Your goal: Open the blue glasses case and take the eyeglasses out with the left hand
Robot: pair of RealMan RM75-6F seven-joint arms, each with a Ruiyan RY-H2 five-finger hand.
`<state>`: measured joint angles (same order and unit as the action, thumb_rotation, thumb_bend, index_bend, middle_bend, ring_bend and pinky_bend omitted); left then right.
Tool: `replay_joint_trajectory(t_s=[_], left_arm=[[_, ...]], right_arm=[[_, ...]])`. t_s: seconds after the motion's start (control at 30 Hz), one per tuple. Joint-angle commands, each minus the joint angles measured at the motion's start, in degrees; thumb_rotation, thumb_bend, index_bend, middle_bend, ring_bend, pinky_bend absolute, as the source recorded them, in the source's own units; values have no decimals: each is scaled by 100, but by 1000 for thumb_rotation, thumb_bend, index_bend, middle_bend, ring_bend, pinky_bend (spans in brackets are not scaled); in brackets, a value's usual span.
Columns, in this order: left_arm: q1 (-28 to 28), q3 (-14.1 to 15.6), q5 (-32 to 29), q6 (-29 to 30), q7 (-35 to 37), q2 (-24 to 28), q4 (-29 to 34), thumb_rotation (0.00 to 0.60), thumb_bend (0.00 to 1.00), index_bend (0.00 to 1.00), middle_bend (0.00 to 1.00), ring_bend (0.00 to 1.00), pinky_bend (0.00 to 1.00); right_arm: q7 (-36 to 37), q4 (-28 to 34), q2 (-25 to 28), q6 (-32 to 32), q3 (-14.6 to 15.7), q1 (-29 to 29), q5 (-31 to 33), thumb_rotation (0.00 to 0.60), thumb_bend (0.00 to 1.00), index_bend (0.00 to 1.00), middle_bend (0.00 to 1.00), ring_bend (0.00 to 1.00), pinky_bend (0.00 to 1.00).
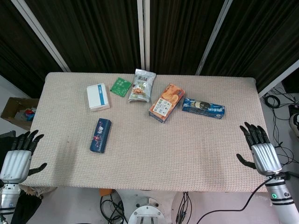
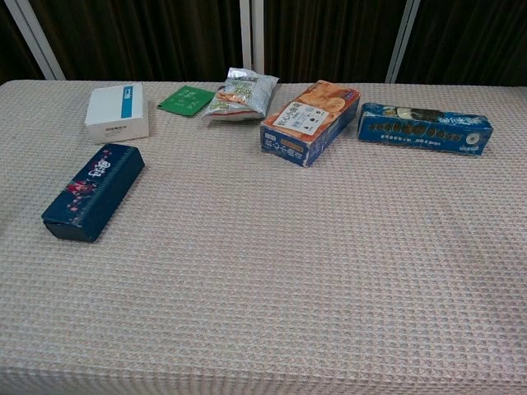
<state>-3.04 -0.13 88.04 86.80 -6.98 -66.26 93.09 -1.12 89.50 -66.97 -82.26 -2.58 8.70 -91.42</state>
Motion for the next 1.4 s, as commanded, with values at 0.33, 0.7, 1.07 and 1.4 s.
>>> replay_joint_trajectory(t_s=[0.33, 0.7, 1.07, 1.4], left_arm=[[-480, -144, 160, -522, 333, -17, 64, 600, 213, 144, 95, 51, 106], [-1629, -341, -106, -2189, -231, -317, 370, 537, 610, 163, 198, 92, 111], [-2108, -292, -1159, -3106, -1367, -895, 425, 323, 619, 147, 220, 92, 112], [-1991, -230, -2056, -2798, -2002, -808, 513, 192, 613, 147, 220, 92, 111]], right_arm=[[97, 14, 82, -301, -23, -124, -1, 600, 182, 0, 29, 0, 0], [114, 42, 100, -494, -42, -123, -187, 600, 277, 0, 33, 0, 0], [192, -72, 15, -413, -25, -42, -230, 600, 277, 0, 34, 0, 0], [263, -161, -28, -395, 3, -43, -208, 600, 277, 0, 35, 0, 0]])
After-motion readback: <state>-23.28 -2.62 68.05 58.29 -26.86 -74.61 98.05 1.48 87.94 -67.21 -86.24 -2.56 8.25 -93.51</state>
